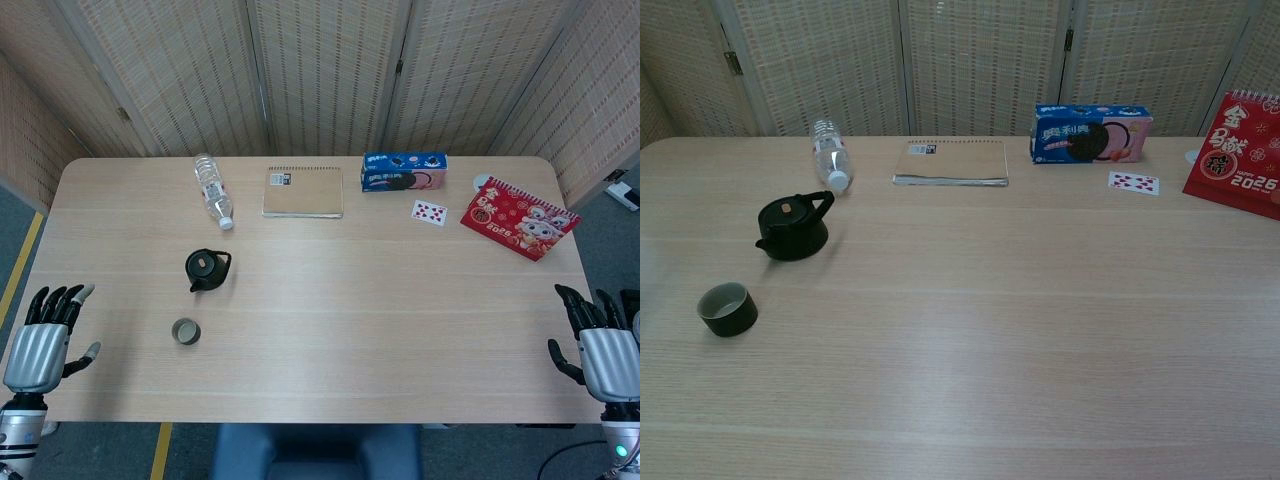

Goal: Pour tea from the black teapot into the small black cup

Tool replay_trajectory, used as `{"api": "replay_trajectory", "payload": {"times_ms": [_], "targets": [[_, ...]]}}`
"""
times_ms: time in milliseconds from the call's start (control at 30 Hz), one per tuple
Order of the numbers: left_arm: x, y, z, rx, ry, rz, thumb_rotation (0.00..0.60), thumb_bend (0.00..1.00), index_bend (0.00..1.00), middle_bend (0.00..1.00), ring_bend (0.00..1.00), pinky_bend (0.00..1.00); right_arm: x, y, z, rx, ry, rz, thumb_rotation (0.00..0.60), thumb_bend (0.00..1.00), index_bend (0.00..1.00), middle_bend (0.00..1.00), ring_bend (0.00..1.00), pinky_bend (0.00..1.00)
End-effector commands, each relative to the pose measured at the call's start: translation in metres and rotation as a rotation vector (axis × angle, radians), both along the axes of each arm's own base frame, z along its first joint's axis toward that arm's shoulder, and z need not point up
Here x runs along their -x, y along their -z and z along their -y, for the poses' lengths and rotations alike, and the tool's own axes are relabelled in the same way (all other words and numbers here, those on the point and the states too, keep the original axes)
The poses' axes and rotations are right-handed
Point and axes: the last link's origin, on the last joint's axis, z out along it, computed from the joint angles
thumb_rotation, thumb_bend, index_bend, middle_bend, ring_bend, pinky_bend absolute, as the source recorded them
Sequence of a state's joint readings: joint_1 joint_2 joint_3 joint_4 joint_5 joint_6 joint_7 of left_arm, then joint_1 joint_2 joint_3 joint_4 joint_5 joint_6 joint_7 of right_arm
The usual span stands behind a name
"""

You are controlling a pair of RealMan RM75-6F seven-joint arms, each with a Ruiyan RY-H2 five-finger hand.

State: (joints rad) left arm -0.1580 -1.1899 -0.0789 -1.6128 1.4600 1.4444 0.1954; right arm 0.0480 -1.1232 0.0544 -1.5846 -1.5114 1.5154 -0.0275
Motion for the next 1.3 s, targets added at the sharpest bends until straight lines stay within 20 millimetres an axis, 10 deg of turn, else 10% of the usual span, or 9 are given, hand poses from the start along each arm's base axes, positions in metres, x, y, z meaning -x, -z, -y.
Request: {"api": "replay_trajectory", "payload": {"times_ms": [33,733,1300], "targets": [[-0.001,0.000,-0.001,-0.002,0.003,0.003,0.600,0.32,0.14,0.15,0.12,0.06,0.000,-0.001,-0.001,0.005,0.000,-0.001,0.600,0.43,0.03,0.16,0.24,0.08],[-0.008,-0.001,-0.015,0.014,0.058,0.027,0.600,0.32,0.16,0.17,0.15,0.09,-0.005,-0.006,0.001,0.012,-0.018,-0.005,0.600,0.43,0.03,0.16,0.24,0.08],[-0.052,0.025,-0.097,0.278,0.278,0.117,0.600,0.39,0.38,0.34,0.31,0.20,-0.015,-0.009,0.002,-0.001,-0.046,-0.024,0.600,0.43,0.03,0.16,0.24,0.08]]}}
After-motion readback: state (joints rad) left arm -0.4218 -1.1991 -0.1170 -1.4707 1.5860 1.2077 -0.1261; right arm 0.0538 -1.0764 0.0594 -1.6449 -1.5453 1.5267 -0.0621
